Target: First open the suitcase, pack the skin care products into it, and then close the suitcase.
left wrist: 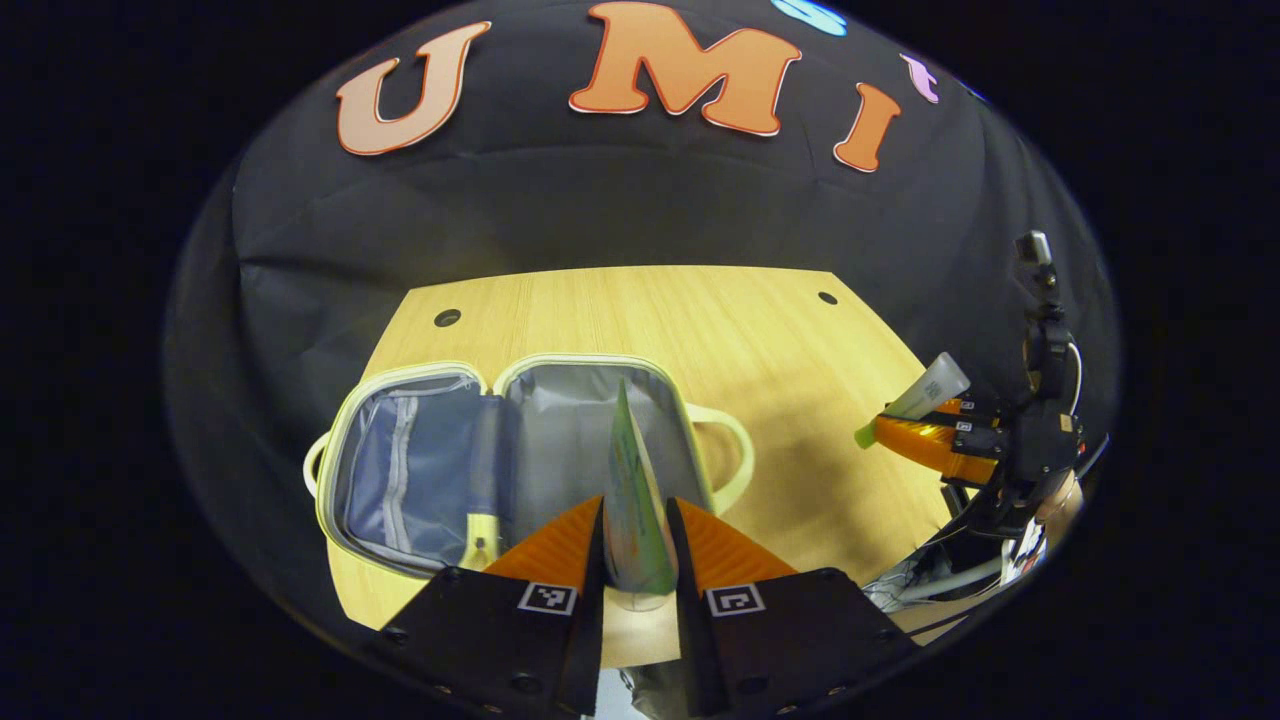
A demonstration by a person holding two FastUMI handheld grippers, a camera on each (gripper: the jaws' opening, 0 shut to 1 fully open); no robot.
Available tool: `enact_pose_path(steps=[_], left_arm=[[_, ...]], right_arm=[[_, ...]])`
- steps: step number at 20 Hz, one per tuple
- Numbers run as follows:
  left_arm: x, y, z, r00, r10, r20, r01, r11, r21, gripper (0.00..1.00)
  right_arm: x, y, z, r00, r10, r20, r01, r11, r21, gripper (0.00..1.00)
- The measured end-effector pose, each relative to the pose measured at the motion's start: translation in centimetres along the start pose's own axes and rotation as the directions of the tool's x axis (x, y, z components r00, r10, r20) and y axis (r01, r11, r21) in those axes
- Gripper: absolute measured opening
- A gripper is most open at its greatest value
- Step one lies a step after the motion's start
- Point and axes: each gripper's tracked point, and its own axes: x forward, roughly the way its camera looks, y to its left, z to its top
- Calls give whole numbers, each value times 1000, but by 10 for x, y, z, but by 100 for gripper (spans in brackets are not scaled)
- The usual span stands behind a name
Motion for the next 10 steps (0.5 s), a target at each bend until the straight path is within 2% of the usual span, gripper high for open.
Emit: enact_pose_path(steps=[4,7,10], left_arm=[[20,44,-5,995,-66,-76,70,996,48,32],[40,61,-18,977,-140,-160,142,990,1,33],[59,58,-27,942,-234,-242,226,972,-58,33]], right_arm=[[20,60,19,1000,12,-4,-11,999,35,29],[36,93,23,1000,13,-27,-11,998,67,29],[46,110,22,998,-2,-57,7,995,100,29]])
